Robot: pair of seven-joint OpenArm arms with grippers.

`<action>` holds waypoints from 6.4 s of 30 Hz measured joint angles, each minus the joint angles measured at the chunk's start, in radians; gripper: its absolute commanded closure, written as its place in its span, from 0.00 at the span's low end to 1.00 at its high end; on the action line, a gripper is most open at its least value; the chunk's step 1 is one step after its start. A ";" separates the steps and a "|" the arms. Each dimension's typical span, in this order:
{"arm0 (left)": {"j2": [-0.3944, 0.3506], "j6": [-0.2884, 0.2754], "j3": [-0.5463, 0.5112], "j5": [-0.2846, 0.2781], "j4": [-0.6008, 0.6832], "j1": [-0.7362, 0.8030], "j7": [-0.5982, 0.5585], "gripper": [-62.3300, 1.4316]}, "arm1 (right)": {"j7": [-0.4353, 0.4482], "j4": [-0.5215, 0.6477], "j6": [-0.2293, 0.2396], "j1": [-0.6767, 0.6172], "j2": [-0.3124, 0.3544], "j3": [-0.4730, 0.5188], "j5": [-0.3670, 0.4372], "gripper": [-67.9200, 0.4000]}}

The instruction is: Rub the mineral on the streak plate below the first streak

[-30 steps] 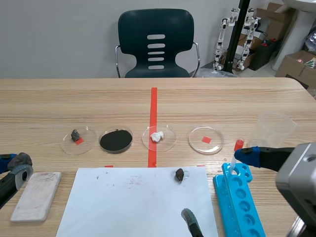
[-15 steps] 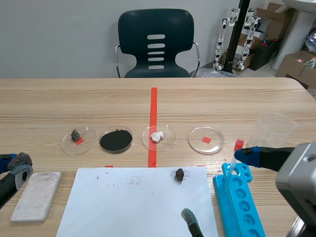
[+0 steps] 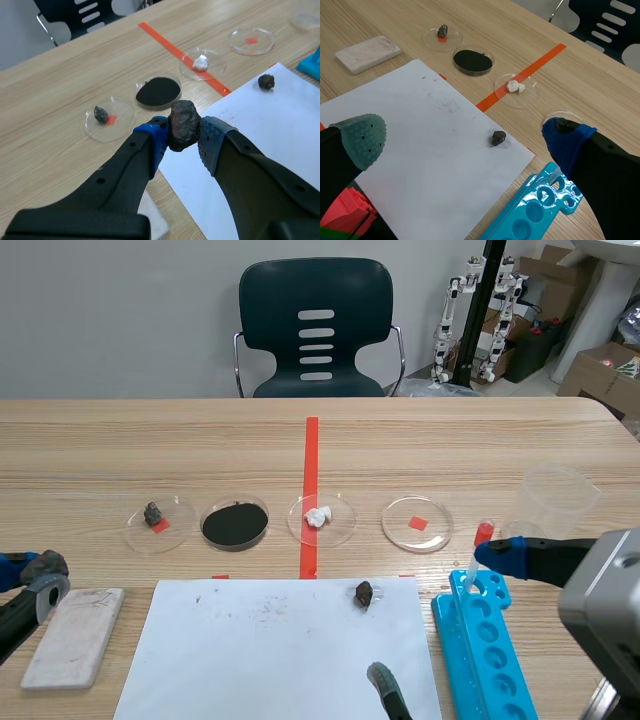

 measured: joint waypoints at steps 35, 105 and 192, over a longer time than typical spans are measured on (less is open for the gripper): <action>0.150 0.532 0.183 -0.249 0.001 -0.552 1.469 0.77 | 0.000 0.000 0.000 0.000 0.000 0.000 0.000 0.00; 0.209 0.657 0.301 -0.251 -0.317 -0.806 1.604 0.77 | 0.000 0.000 0.003 0.000 0.000 0.000 0.000 0.00; 0.181 0.640 0.299 -0.016 -0.343 -0.815 1.664 0.77 | 0.000 0.000 0.000 0.000 0.000 0.000 0.000 0.00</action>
